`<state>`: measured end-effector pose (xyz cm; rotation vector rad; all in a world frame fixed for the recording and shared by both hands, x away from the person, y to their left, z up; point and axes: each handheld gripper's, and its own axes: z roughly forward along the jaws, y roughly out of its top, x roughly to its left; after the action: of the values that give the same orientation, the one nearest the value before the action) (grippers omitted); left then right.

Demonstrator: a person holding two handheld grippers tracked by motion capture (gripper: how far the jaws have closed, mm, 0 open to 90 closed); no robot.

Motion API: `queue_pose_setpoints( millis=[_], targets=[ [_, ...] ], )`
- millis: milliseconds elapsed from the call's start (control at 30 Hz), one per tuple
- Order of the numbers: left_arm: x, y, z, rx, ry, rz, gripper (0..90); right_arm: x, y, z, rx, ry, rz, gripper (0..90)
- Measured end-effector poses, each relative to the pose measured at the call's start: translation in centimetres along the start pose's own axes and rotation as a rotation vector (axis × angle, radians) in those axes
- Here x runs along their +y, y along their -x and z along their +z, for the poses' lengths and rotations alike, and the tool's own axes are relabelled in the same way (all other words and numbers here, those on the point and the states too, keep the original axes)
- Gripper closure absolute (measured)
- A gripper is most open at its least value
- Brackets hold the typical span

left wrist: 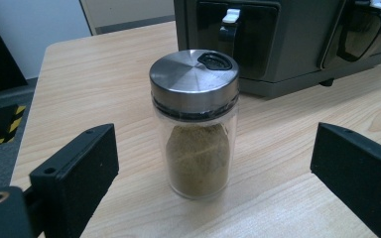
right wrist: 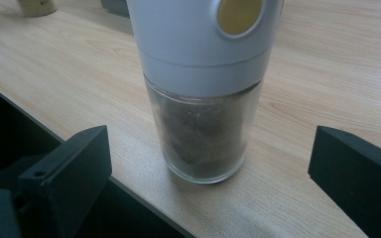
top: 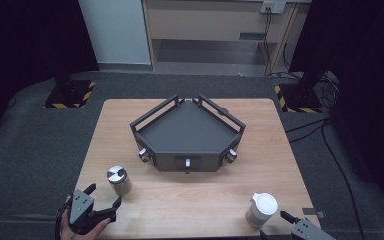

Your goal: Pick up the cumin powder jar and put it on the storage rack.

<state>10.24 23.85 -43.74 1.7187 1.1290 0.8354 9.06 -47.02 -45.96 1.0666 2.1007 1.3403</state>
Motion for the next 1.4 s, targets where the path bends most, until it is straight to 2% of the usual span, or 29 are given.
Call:
queue_pose_setpoints(
  millis=[333,467,733,1033,1167,1233,1300,1333,1400],
  targets=[
    [1.2,-0.9,2.4,-0.010,-0.056,0.022,3.6,0.0,0.1,0.0,0.003,-0.003,0.000,3.5],
    [1.3,-1.2,3.2,-0.013,-0.064,0.013,3.6,0.0,0.2,0.0,0.003,-0.010,0.006,3.5],
    [1.7,-1.6,4.4,-0.019,-0.081,0.024,4.2,0.0,0.3,0.1,0.009,-0.015,0.008,3.5],
    [2.1,-2.3,5.4,-0.039,-0.071,-0.010,7.5,0.0,0.4,0.1,0.009,-0.017,0.009,3.7],
    [2.2,-2.4,5.7,-0.040,-0.076,-0.014,14.2,-0.1,0.4,0.0,0.008,-0.014,0.014,3.7],
    [2.1,-2.7,5.9,-0.053,-0.070,-0.034,22.7,-0.1,0.5,0.0,0.007,-0.012,0.015,3.7],
    [2.0,-2.9,5.9,-0.066,-0.066,-0.041,24.9,-0.1,0.5,0.0,0.007,-0.012,0.015,3.8],
    [2.0,-2.7,5.9,-0.063,-0.066,-0.033,29.6,-0.1,0.5,0.0,0.007,-0.013,0.017,3.8],
    [2.0,-2.6,5.9,-0.058,-0.065,-0.029,29.9,-0.2,0.6,-0.1,0.006,-0.010,0.020,3.8]
  ],
)
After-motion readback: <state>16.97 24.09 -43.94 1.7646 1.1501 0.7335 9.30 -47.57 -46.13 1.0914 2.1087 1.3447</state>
